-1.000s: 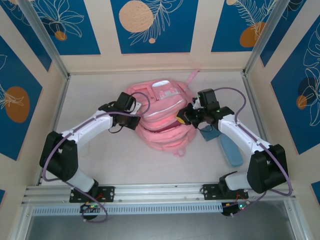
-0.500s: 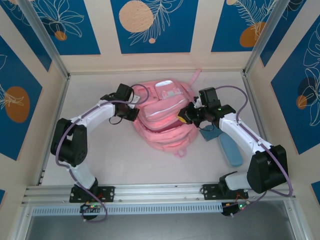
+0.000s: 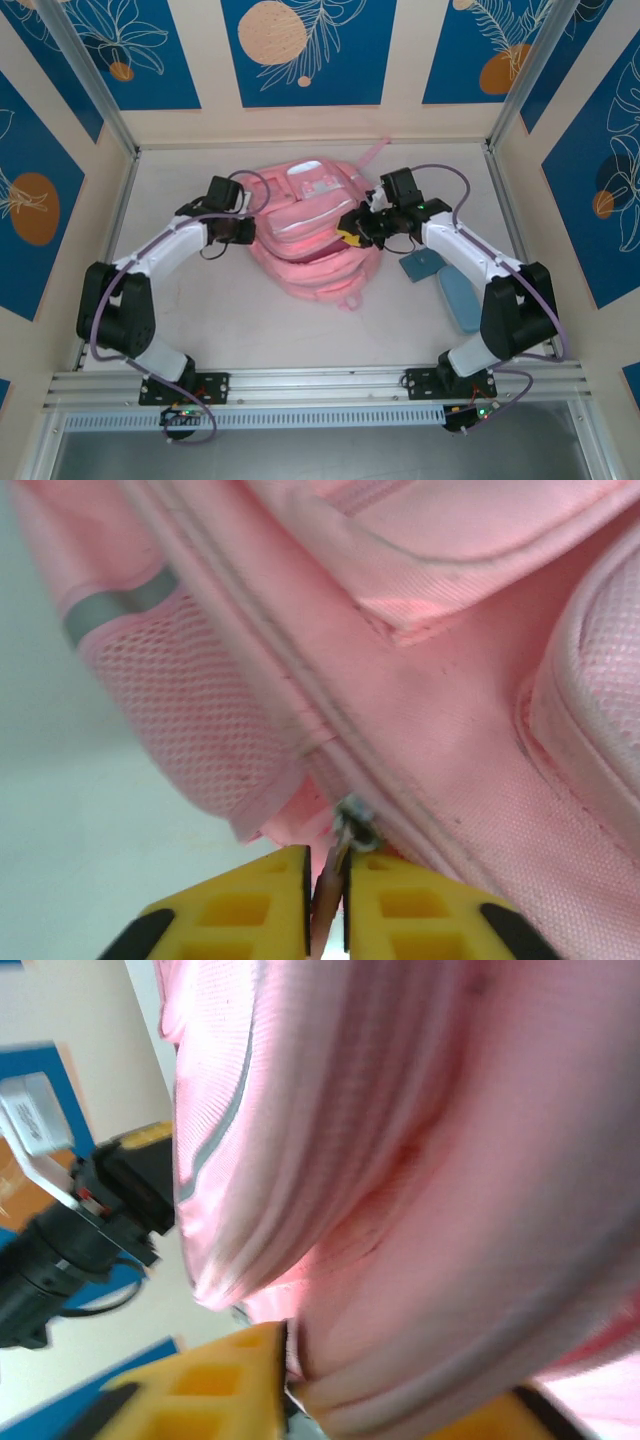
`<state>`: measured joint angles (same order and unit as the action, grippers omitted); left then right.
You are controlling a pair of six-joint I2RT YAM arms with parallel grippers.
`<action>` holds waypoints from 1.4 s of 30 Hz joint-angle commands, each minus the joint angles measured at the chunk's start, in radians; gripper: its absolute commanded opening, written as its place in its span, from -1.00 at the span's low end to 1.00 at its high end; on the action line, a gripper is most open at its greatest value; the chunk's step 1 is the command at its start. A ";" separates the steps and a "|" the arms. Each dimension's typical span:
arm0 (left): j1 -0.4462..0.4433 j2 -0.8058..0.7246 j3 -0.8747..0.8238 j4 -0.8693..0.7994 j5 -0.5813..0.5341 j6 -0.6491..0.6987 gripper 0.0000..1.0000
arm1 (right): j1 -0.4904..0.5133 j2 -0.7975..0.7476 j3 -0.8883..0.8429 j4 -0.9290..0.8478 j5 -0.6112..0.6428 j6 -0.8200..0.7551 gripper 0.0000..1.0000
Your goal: Pack books, pencil case, and school supplies into a backpack
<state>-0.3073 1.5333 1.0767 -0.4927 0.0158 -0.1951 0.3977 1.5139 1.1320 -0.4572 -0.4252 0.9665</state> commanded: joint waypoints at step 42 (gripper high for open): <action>0.040 -0.468 -0.127 -0.139 0.044 -0.186 1.00 | -0.555 -0.323 -0.482 -0.268 0.417 0.008 0.99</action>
<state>-0.2703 1.0966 0.9569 -0.6445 0.0338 -0.3660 -0.2157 1.2324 0.6659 -0.7059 0.0586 0.8776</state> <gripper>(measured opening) 0.999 0.995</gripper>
